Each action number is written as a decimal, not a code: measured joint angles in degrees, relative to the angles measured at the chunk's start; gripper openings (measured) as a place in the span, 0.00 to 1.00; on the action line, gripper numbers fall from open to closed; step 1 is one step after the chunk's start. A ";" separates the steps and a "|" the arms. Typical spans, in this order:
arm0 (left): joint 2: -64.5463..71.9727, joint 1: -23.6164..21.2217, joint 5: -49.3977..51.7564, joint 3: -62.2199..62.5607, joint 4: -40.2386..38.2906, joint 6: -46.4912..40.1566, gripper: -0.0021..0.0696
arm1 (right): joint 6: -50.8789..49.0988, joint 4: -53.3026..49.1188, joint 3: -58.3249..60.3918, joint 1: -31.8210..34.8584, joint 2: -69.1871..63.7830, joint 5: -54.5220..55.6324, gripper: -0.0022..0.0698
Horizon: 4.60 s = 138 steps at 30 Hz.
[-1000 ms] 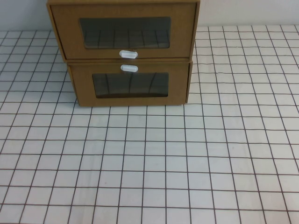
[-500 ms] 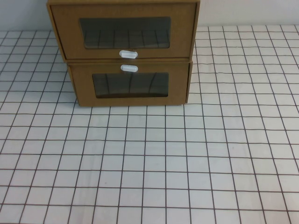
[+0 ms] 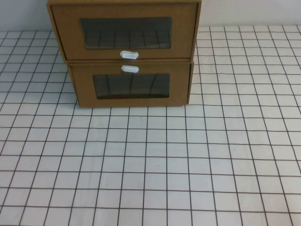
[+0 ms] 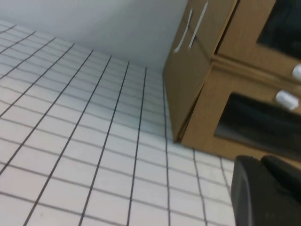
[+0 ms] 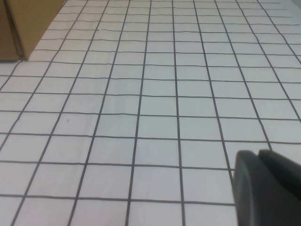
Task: Open the shoe box
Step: 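Pull the top drawer of the cardboard box fully open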
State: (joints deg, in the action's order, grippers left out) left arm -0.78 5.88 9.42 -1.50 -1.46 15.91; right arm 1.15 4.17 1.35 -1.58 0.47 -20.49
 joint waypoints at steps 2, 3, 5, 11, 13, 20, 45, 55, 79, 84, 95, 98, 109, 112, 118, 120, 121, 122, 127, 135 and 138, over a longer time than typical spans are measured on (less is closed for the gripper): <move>0.00 0.00 -2.75 0.00 -1.16 1.50 0.02 | 0.00 0.00 0.00 0.00 0.00 0.00 0.01; 0.00 0.00 -3.93 0.00 -1.49 1.90 0.02 | 0.00 0.00 0.00 0.00 0.00 0.00 0.01; 0.00 0.00 -5.33 0.00 -1.76 1.64 0.02 | 0.00 0.00 0.00 0.00 0.00 0.00 0.01; 0.00 0.00 -3.44 0.00 -2.71 4.43 0.02 | 0.00 0.00 0.00 0.00 0.00 0.00 0.01; 0.60 0.00 0.31 1.58 -2.98 5.73 0.02 | 0.00 0.00 0.00 0.00 0.00 0.00 0.01; 16.10 0.00 10.25 14.87 -3.05 2.96 0.02 | 0.00 0.00 0.00 0.00 0.00 0.00 0.01; 84.49 -0.13 39.83 92.18 -38.14 -53.53 0.02 | 0.00 0.00 0.00 0.00 0.00 0.00 0.01; 105.45 0.50 48.27 120.43 -40.70 -53.33 0.02 | 0.00 0.00 0.00 0.00 0.00 0.00 0.01; 117.67 5.76 51.48 130.64 -34.53 -50.81 0.02 | 0.00 29.26 0.00 0.00 0.00 14.76 0.01; 117.67 5.89 51.48 130.70 -34.53 -50.81 0.02 | 0.00 37.67 0.00 0.00 0.00 17.81 0.01; 117.67 5.91 51.63 130.70 -34.49 -50.33 0.02 | 3.71 33.21 -18.51 0.00 -16.51 -12.56 0.01; 117.67 5.91 51.71 130.70 -34.49 -50.33 0.02 | 9.59 32.21 -24.31 0.00 -23.46 -18.20 0.01; 117.67 6.01 51.71 130.78 -34.36 -50.33 0.02 | 19.24 31.30 -40.12 -5.28 -47.28 -24.45 0.01; 117.67 6.01 51.71 130.78 -34.36 -50.33 0.02 | 19.22 29.40 -45.26 -10.70 -53.54 -23.73 0.01; 117.67 6.01 51.71 130.78 -34.36 -50.33 0.02 | 14.53 20.33 -56.55 -25.39 -67.30 -20.33 0.01; 117.67 6.01 51.76 130.78 -34.36 -50.33 0.02 | 11.12 14.55 -60.75 -31.38 -72.49 -19.81 0.01; 117.67 6.01 51.76 130.78 -34.36 -50.22 0.02 | 9.72 11.38 -62.80 -33.41 -75.03 -19.69 0.01; 117.67 6.01 51.76 130.78 -34.36 -50.22 0.02 | 7.88 8.09 -64.80 -35.82 -77.49 -19.69 0.01; 117.67 6.01 51.76 130.78 -34.36 -50.22 0.02 | -0.36 -8.44 -72.44 -45.20 -87.32 -19.65 0.01; 117.67 6.01 51.76 130.78 -34.36 -50.11 0.02 | -11.22 -41.44 -79.03 -53.74 -98.81 -16.20 0.01; 117.67 6.01 51.84 130.78 -34.36 -50.11 0.02 | -15.04 -50.85 -79.46 -54.18 -101.51 -13.52 0.03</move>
State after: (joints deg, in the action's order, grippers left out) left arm 116.89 11.88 61.27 129.28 -35.83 -34.20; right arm -13.89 -46.67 -78.12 -55.77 -101.04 -34.01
